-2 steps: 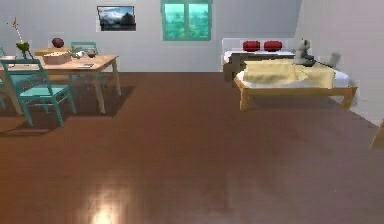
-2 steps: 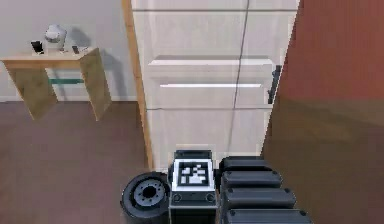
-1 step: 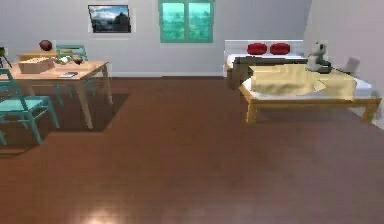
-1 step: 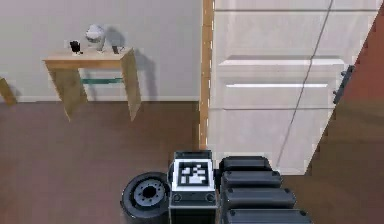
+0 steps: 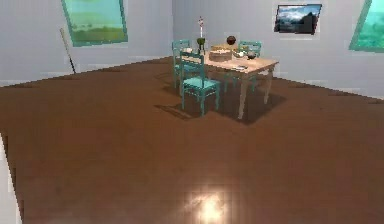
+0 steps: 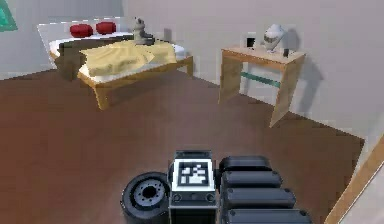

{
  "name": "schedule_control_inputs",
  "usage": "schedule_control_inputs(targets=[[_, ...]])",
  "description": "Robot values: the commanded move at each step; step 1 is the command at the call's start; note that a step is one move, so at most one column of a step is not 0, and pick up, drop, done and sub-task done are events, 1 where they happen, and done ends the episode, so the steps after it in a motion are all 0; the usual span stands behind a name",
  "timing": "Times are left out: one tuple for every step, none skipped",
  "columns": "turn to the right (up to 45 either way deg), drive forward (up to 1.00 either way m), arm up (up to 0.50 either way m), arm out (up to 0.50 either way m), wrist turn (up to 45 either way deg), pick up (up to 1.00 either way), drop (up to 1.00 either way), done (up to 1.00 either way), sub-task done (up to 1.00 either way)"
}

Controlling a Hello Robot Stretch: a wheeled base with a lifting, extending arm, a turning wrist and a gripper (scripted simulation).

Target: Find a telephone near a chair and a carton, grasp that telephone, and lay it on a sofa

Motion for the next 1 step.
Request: schedule_control_inputs(targets=[[-12.0, 0.00, 0.00, 0.00, 0.0, 0.00, 0.00, 0.00, 0.00]])
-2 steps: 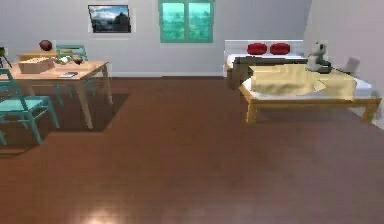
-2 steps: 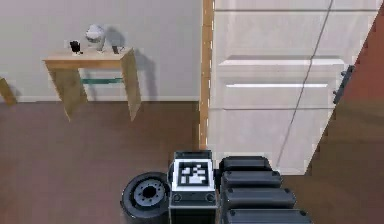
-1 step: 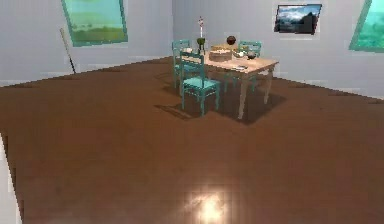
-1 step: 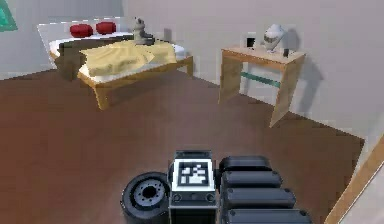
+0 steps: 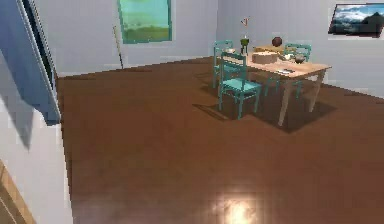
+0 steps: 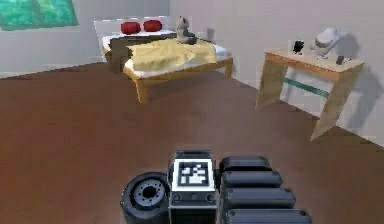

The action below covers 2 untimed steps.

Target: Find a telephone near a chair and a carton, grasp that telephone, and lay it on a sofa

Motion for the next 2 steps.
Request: schedule_control_inputs(targets=[[0.0, 0.45, 0.00, 0.00, 0.0, 0.00, 0.00, 0.00, 0.00], [6.0, 0.00, 0.00, 0.00, 0.0, 0.00, 0.00, 0.00, 0.00]])
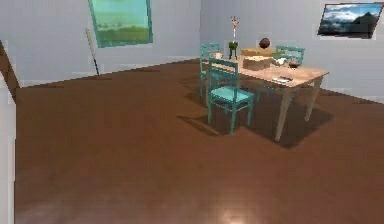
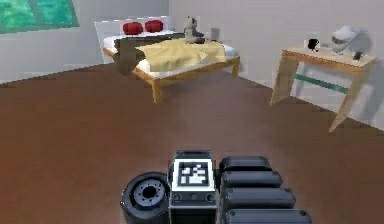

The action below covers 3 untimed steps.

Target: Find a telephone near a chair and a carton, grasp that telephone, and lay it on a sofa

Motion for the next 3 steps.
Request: schedule_control_inputs(targets=[[0.0, 0.55, 0.00, 0.00, 0.0, 0.00, 0.00, 0.00, 0.00], [-36.0, 0.00, 0.00, 0.00, 0.0, 0.00, 0.00, 0.00, 0.00], [0.0, 1.00, 0.00, 0.00, 0.0, 0.00, 0.00, 0.00, 0.00]])
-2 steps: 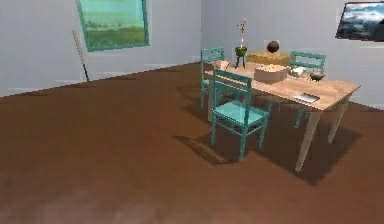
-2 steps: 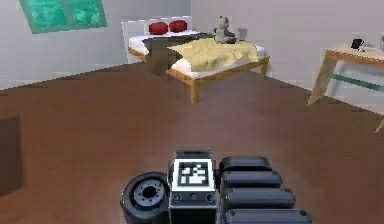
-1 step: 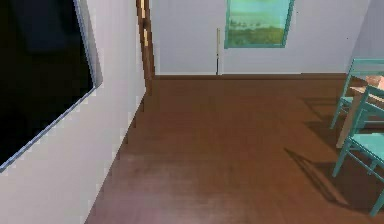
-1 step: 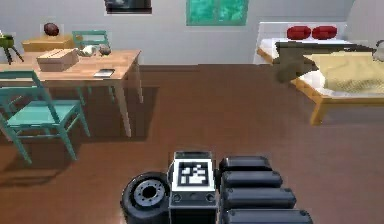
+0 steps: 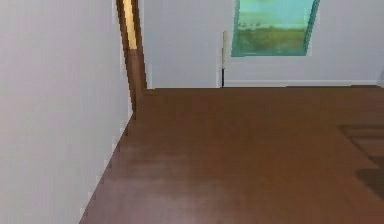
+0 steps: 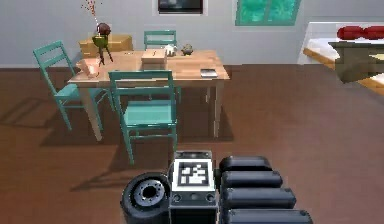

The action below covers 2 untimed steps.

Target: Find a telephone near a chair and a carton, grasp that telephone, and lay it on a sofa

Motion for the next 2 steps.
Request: schedule_control_inputs(targets=[[-3.0, 0.00, 0.00, 0.00, 0.0, 0.00, 0.00, 0.00, 0.00], [0.0, 0.70, 0.00, 0.00, 0.0, 0.00, 0.00, 0.00, 0.00]])
